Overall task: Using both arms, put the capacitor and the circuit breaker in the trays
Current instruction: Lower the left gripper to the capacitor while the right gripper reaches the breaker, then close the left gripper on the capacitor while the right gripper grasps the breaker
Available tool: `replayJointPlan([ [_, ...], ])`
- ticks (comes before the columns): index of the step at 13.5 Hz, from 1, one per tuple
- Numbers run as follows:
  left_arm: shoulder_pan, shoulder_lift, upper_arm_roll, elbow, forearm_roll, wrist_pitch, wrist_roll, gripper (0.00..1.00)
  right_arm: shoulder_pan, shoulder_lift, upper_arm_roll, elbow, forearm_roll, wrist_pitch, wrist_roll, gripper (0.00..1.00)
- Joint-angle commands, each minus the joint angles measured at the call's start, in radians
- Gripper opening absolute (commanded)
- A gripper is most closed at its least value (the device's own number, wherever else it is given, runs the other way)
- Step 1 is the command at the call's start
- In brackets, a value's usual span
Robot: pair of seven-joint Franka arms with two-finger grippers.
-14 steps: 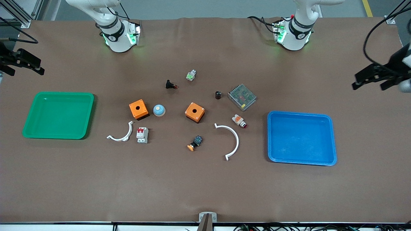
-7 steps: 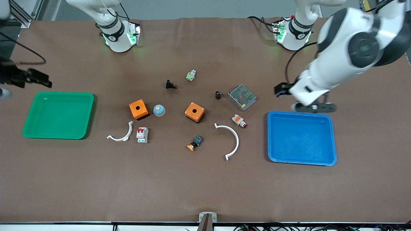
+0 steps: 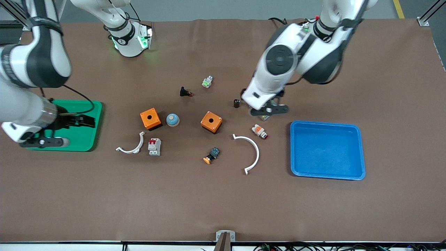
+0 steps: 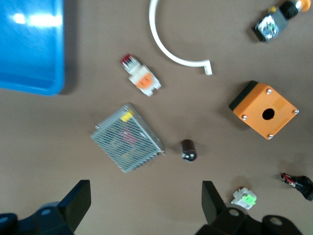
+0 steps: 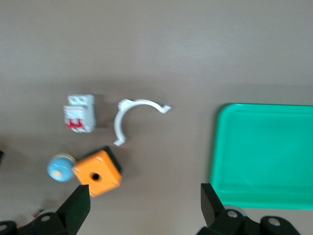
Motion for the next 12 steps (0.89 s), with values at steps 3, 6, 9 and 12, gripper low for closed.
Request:
replayJointPlan([
  [3,-0.104,0.027,-0.005,-0.149,-0.011,0.184,-0.107,1.0,0.12,0.127,-0.004,-0.076,0.099,0.245,0.114,1.0],
  [6,-0.13,0.045,-0.004,-0.212,-0.001,0.3,-0.11,1.0,0.159,0.182,-0.005,-0.111,0.099,0.351,0.126,1.0],
  [9,-0.142,0.058,-0.004,-0.283,0.001,0.465,-0.149,1.0,0.199,0.213,-0.005,-0.209,0.099,0.541,0.155,1.0],
  [12,-0.147,0.068,-0.002,-0.356,0.018,0.596,-0.156,1.0,0.232,0.253,-0.007,-0.238,0.093,0.628,0.174,1.0],
])
